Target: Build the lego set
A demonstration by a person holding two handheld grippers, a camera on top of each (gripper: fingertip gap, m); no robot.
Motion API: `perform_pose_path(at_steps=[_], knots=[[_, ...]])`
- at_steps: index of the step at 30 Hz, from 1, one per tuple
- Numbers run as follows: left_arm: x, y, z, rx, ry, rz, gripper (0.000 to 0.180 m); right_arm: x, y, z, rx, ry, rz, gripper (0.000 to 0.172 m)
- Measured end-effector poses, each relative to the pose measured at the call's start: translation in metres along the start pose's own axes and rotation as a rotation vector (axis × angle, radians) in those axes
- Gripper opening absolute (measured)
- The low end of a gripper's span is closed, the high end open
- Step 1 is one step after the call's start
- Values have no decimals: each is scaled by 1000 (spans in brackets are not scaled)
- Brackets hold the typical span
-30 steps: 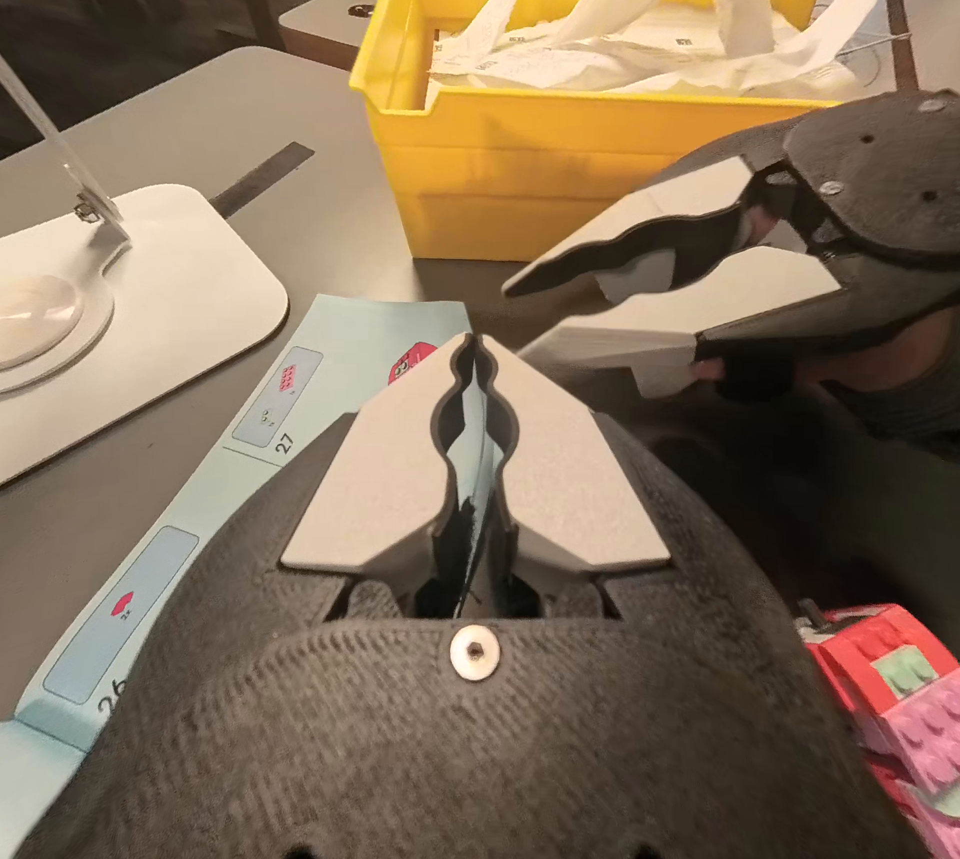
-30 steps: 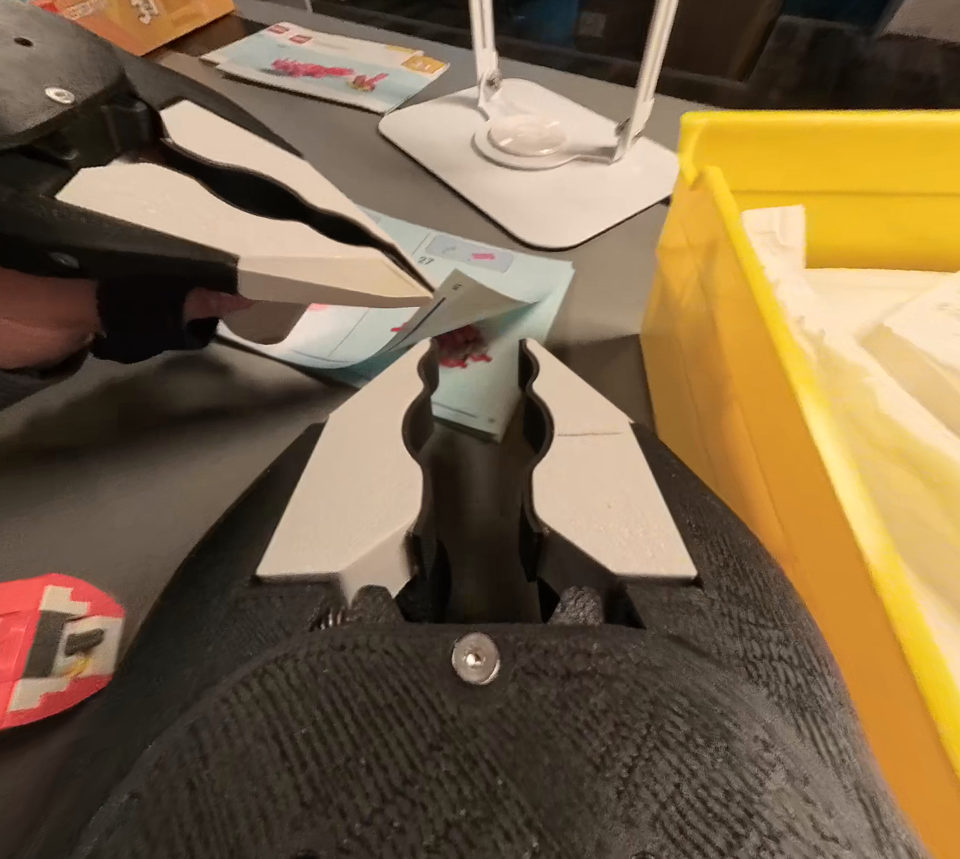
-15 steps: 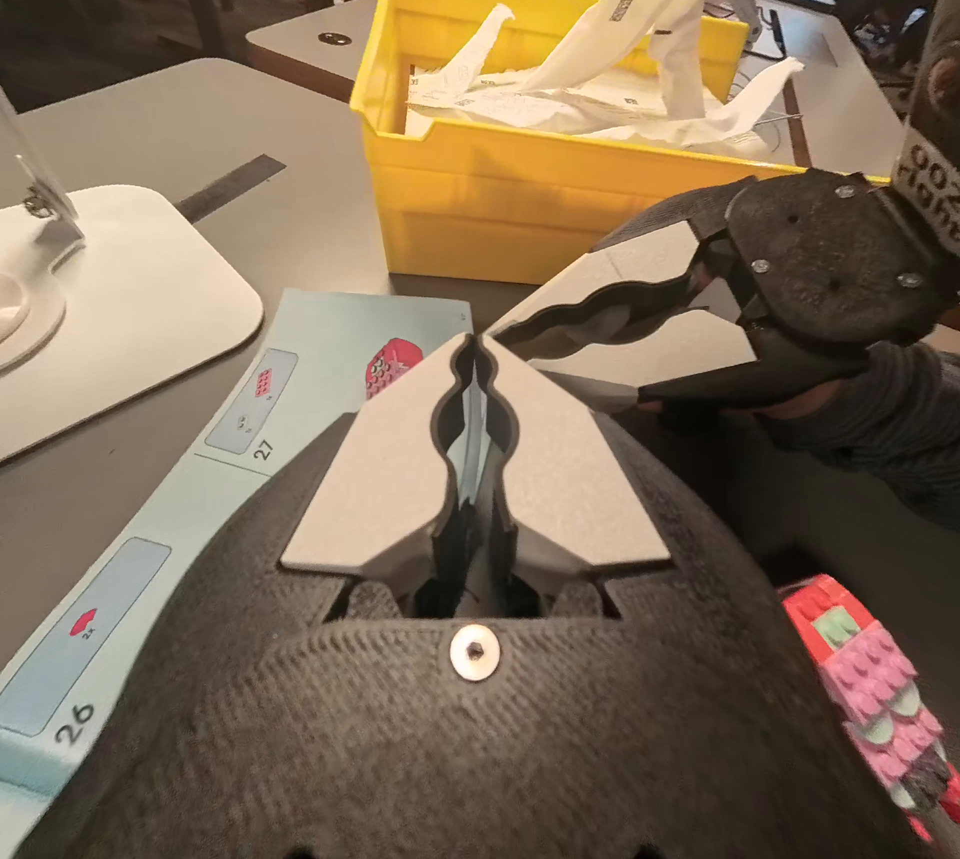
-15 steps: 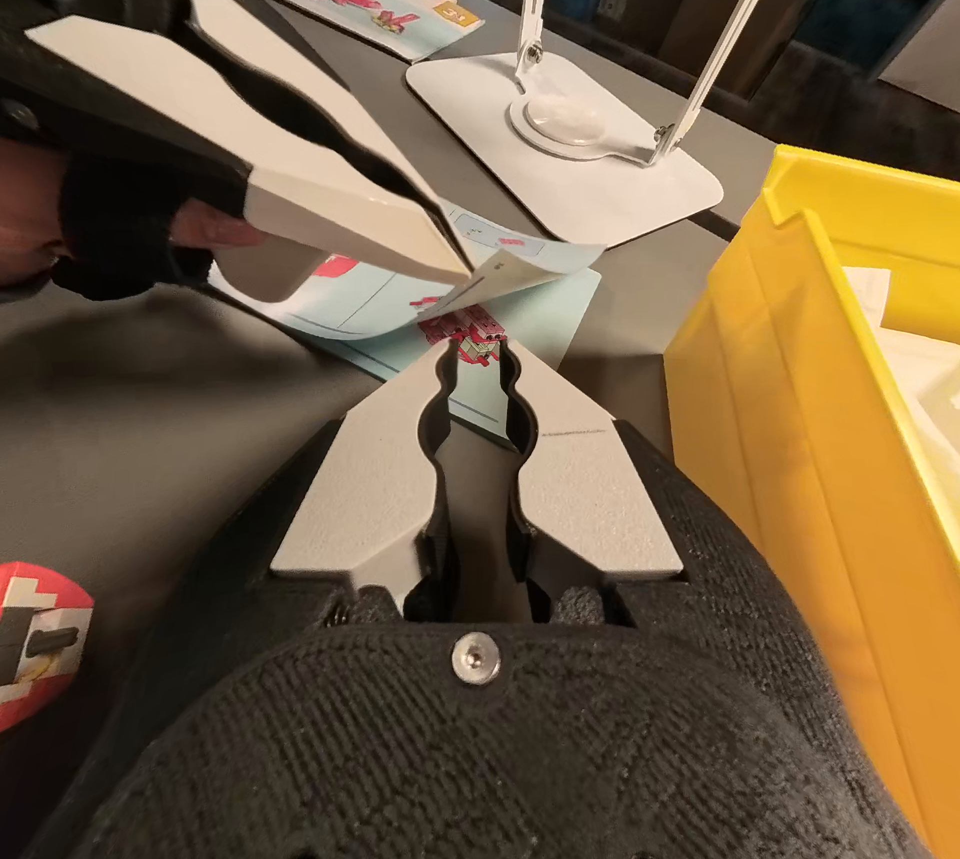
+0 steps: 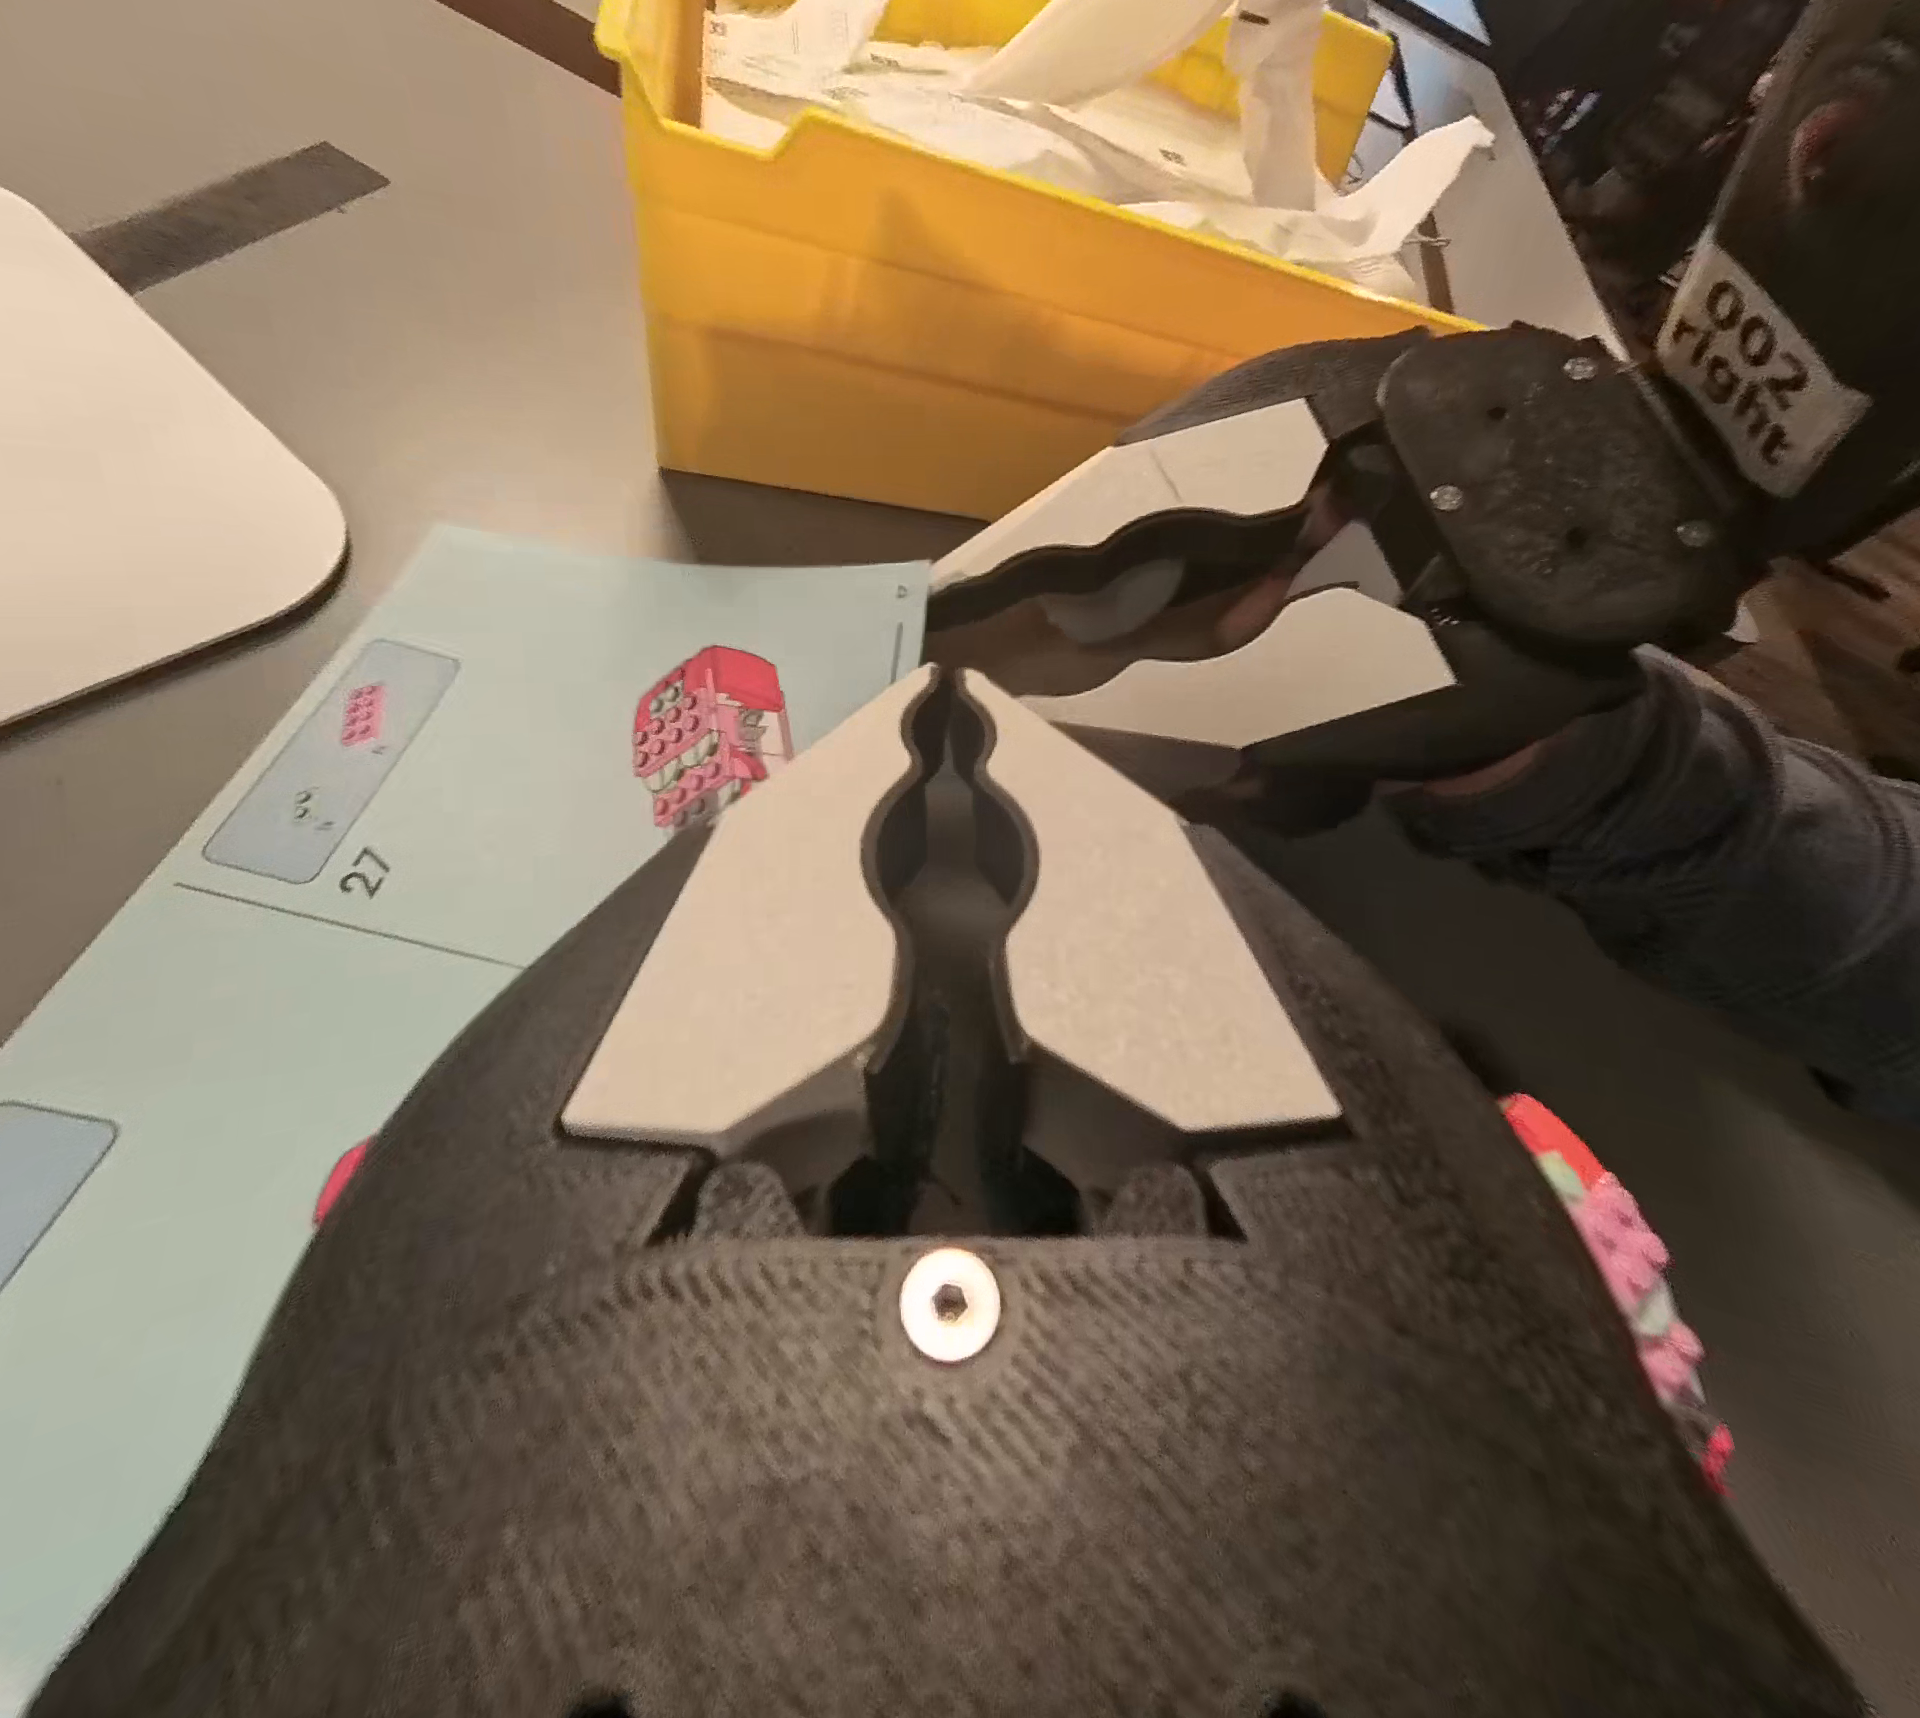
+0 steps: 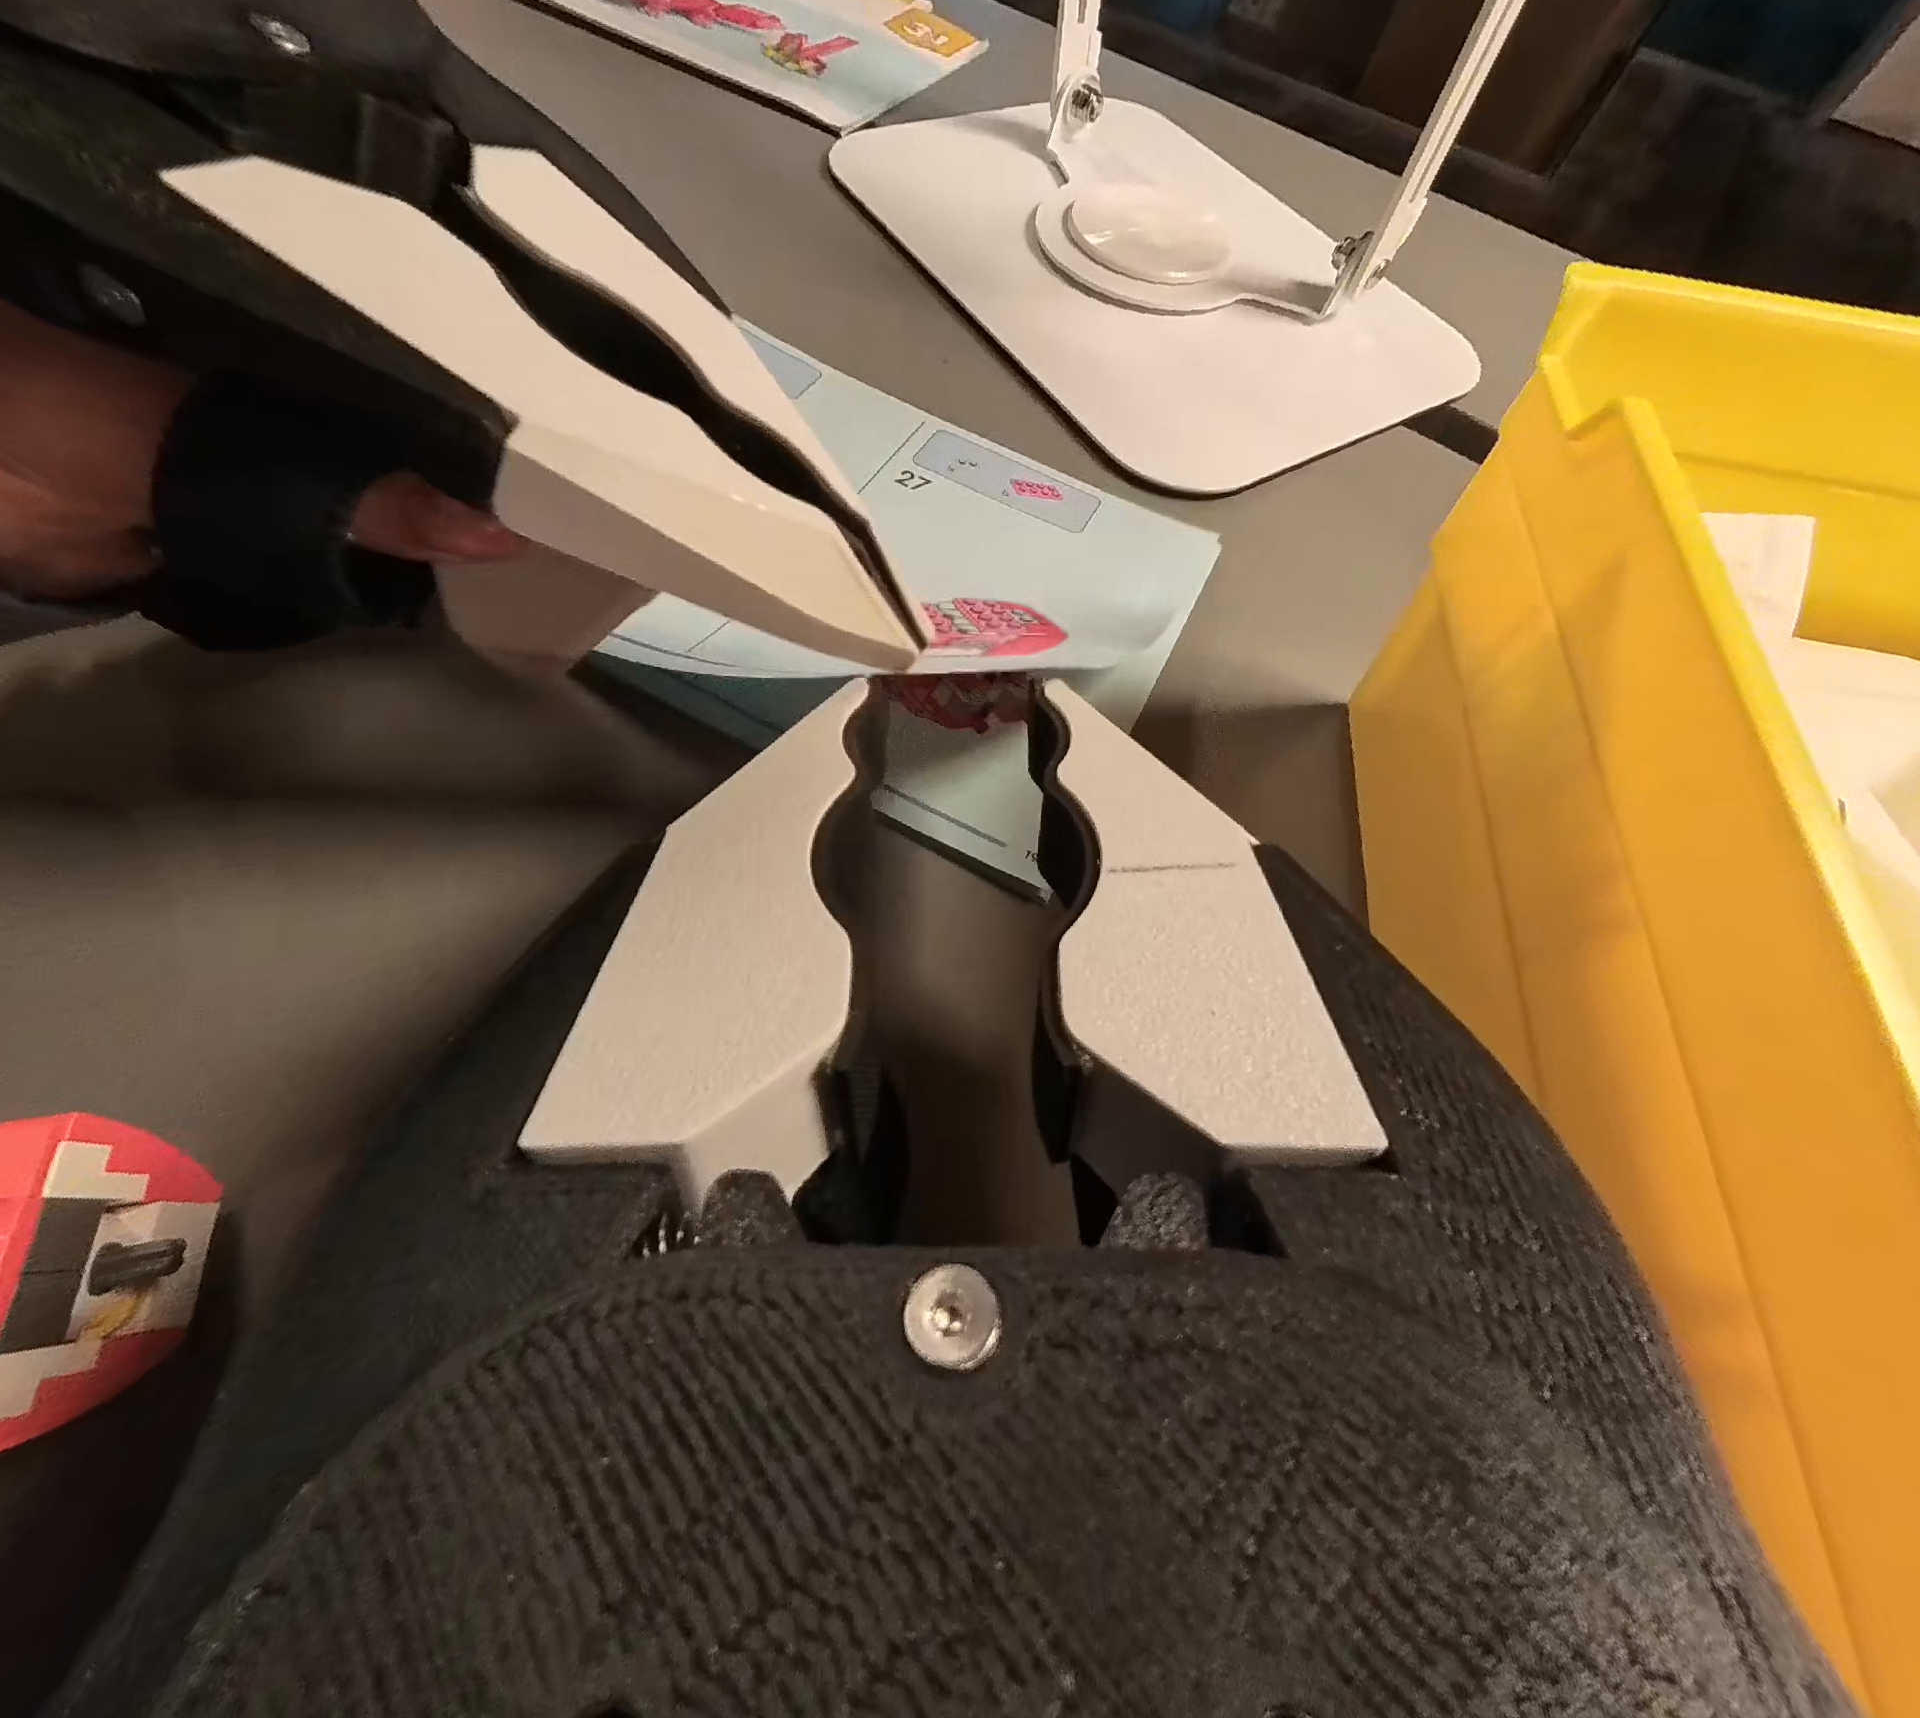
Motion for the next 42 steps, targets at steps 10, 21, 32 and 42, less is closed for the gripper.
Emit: perform_pose_path(at_steps=[10, 21, 32, 42], knots=[[0, -4, -2, -106, 157, -47, 16, 1, 1, 3, 24, 14, -11, 26], [20, 2, -16, -341, 322, -278, 2, -4, -6, 7, 5, 63, 61, 26], [3, -98, -6, -492, 11, 272, 0, -20, -9, -9, 72, -113, 208, 25], [7, -127, -17, -323, -202, 475, 0, -22, -5, -32, 77, -337, 252, 21]])
Point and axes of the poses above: each gripper's, where its closed fingertips meet, y out along the fingers, x out of its underside, z = x × y across the jaws, the point moved 5 cm from there along -y, back along the fingers, and after that the axes turned 2 degrees about y, right-handed, at the moved point
